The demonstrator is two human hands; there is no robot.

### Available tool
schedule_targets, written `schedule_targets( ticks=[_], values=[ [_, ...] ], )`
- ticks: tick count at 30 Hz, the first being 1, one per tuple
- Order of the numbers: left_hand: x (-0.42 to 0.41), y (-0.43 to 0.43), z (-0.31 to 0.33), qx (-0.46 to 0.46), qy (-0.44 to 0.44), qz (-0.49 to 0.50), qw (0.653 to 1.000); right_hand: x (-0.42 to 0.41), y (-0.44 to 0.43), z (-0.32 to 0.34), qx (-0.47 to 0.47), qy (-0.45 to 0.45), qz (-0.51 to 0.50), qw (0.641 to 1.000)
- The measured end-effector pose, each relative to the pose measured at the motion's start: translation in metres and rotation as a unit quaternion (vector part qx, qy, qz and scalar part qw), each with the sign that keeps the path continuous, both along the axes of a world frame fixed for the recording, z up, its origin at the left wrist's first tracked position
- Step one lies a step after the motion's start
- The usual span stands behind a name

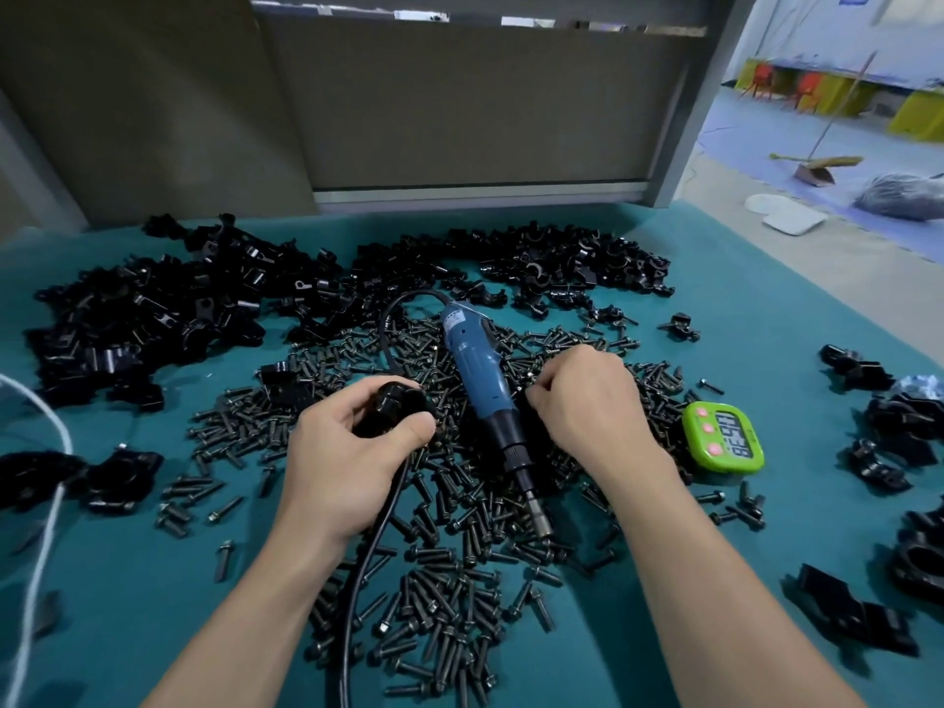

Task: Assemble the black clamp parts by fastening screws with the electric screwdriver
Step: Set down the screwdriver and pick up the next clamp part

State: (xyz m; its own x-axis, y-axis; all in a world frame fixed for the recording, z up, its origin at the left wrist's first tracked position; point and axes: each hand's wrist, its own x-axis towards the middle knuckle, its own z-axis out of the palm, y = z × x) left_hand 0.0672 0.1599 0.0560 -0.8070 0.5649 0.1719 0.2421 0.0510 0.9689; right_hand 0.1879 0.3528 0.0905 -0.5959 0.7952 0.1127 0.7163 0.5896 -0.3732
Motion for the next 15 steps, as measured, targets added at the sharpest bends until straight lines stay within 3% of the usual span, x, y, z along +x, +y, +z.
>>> schedule_targets(
  ticks=[7,10,12,15],
  values=[
    [-0.002,0.001,-0.002,-0.002,0.007,-0.004,1.000,0.002,-0.011,0.002,0.034,-0.036,0.019,0.999],
    [-0.003,0.001,-0.002,-0.004,0.006,0.000,1.000,0.011,-0.005,0.000,-0.067,0.083,0.017,0.994],
    [-0.004,0.001,-0.002,-0.002,0.003,0.004,1.000,0.017,0.003,-0.001,-0.170,0.216,-0.011,0.961],
    [-0.006,0.001,-0.003,-0.001,-0.001,0.010,1.000,0.024,0.013,0.001,-0.348,0.400,-0.026,0.848]
  ],
)
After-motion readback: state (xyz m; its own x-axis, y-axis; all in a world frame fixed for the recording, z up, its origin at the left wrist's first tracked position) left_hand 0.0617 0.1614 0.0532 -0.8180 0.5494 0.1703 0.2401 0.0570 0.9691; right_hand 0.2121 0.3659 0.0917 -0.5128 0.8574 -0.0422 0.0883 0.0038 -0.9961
